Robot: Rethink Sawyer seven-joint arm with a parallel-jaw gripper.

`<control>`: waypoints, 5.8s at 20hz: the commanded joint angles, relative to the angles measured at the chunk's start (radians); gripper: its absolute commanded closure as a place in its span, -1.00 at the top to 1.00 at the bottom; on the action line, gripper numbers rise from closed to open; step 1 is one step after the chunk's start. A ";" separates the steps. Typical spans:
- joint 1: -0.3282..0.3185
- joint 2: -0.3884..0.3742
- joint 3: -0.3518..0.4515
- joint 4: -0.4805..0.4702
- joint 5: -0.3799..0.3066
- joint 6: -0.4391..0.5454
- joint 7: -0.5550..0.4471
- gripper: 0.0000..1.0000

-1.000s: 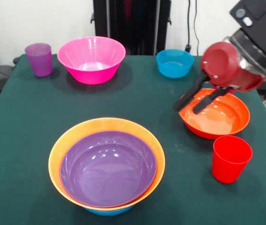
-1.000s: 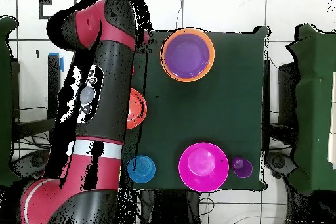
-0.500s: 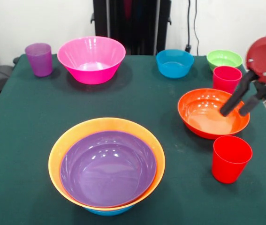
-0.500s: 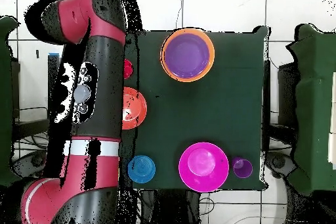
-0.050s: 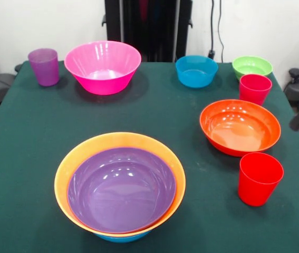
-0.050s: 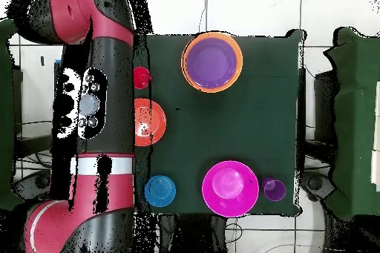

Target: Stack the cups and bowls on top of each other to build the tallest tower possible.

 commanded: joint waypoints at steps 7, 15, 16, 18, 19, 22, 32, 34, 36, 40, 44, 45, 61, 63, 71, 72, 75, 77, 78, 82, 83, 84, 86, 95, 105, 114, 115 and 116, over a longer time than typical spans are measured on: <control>-0.015 0.092 0.064 -0.025 0.027 0.051 0.082 1.00; -0.016 0.084 0.069 0.056 -0.022 -0.053 0.078 1.00; -0.015 0.074 0.074 0.080 -0.030 -0.067 0.074 1.00; -0.013 0.060 0.082 0.114 -0.040 -0.091 0.058 1.00; -0.013 0.055 0.085 0.128 -0.045 -0.103 0.051 1.00; -0.011 0.041 0.095 0.172 -0.051 -0.138 0.043 1.00; 0.007 0.029 0.107 0.275 -0.043 -0.227 0.066 1.00; 0.010 0.030 0.108 0.298 -0.048 -0.262 0.068 1.00; 0.011 0.041 0.106 0.305 -0.052 -0.290 0.074 1.00; 0.017 0.063 0.099 0.316 -0.046 -0.322 0.111 1.00; 0.028 0.077 0.095 0.327 -0.035 -0.332 0.142 1.00; 0.030 0.078 0.096 0.329 -0.031 -0.331 0.144 1.00; 0.055 0.095 0.056 0.278 0.001 -0.243 0.204 1.00; 0.058 0.087 0.051 0.277 0.004 -0.226 0.205 1.00; 0.073 0.084 0.060 0.294 0.015 -0.235 0.230 1.00; 0.074 0.089 0.062 0.295 0.014 -0.244 0.233 1.00; 0.077 0.095 0.069 0.317 0.008 -0.277 0.239 1.00; 0.079 0.098 0.073 0.326 0.003 -0.290 0.240 1.00; 0.081 0.099 0.074 0.332 0.001 -0.296 0.244 1.00; 0.086 0.106 0.077 0.341 -0.005 -0.314 0.268 1.00; 0.087 0.111 0.075 0.338 -0.006 -0.316 0.276 1.00; 0.091 0.110 0.076 0.342 -0.007 -0.315 0.282 1.00; 0.096 0.107 0.076 0.348 -0.009 -0.311 0.292 1.00; 0.108 0.111 0.089 0.353 -0.016 -0.294 0.295 1.00; 0.121 0.155 0.082 0.306 0.004 -0.294 0.352 1.00; 0.115 0.155 0.090 0.331 -0.003 -0.345 0.342 1.00; 0.114 0.154 0.090 0.333 -0.007 -0.346 0.330 1.00; 0.113 0.152 0.089 0.335 -0.012 -0.346 0.318 1.00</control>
